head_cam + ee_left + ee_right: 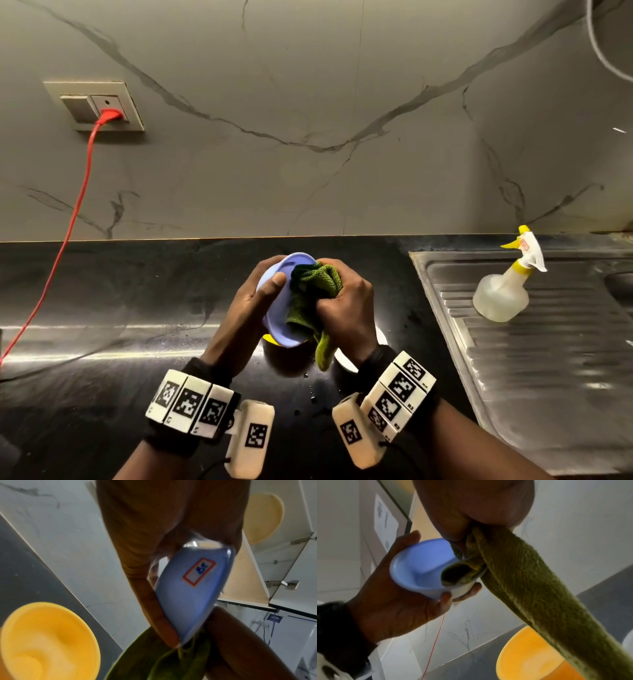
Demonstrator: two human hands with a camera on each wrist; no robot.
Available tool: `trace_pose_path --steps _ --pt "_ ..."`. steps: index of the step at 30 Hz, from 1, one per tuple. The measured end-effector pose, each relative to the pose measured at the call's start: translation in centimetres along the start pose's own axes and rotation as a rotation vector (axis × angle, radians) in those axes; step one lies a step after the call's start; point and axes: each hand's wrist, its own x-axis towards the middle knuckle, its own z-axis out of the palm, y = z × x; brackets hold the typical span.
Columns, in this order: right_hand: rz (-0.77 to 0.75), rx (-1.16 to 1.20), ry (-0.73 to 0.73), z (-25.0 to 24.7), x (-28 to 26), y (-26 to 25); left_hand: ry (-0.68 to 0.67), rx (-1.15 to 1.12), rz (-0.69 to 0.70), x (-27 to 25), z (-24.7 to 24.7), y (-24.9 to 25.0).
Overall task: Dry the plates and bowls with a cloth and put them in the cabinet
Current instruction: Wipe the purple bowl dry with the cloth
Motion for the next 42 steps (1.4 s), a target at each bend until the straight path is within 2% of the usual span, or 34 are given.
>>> trace_pose_path --steps 7,10,14,17,19,22,24,26,30,33,39,42 --pt "-0.249 -0.052 -0.091 -0.8 0.9 -0.9 -0.135 0.091 -0.141 0.9 -1.1 1.3" --pt "-0.14 -0.049 -0.052 -0.7 0.5 0.4 -0.196 0.135 -0.173 0.8 -1.2 0.8" --pt "0.091 0.016 0.028 -0.5 0.1 1.2 -0.061 0.051 -0.021 0.0 -0.3 -0.2" --pt "0.087 0.033 0.032 -0.5 0.1 0.7 -0.017 0.02 0.024 -0.3 0.2 -0.4" --pt "0.033 0.032 0.041 -0.7 0.7 0.4 -0.027 0.044 -0.008 -0.2 0.3 -0.7" --pt "-0.132 0.014 -0.011 -1.2 1.4 -0.4 -0.05 0.021 -0.095 -0.1 0.1 -0.4" --pt "-0.167 -0.01 -0.039 -1.4 1.2 -0.6 -0.086 0.002 -0.136 0.0 -0.2 -0.1" --pt "-0.099 0.009 -0.03 -1.1 0.6 -0.4 -0.099 -0.012 -0.121 -0.2 -0.3 -0.2" --pt "0.08 0.042 0.042 -0.2 -0.2 0.5 -0.022 -0.096 -0.026 -0.9 0.4 -1.5" --pt "0.124 0.056 0.038 0.0 -0.8 0.6 0.01 -0.045 0.018 -1.1 0.9 -1.7" --pt "-0.127 0.04 -0.054 -0.7 -0.3 -0.5 -0.034 -0.055 -0.1 -0.5 -0.3 -0.9" --pt "-0.164 0.035 -0.056 -0.9 0.3 -0.8 0.001 -0.062 -0.055 -0.6 0.0 -0.7"
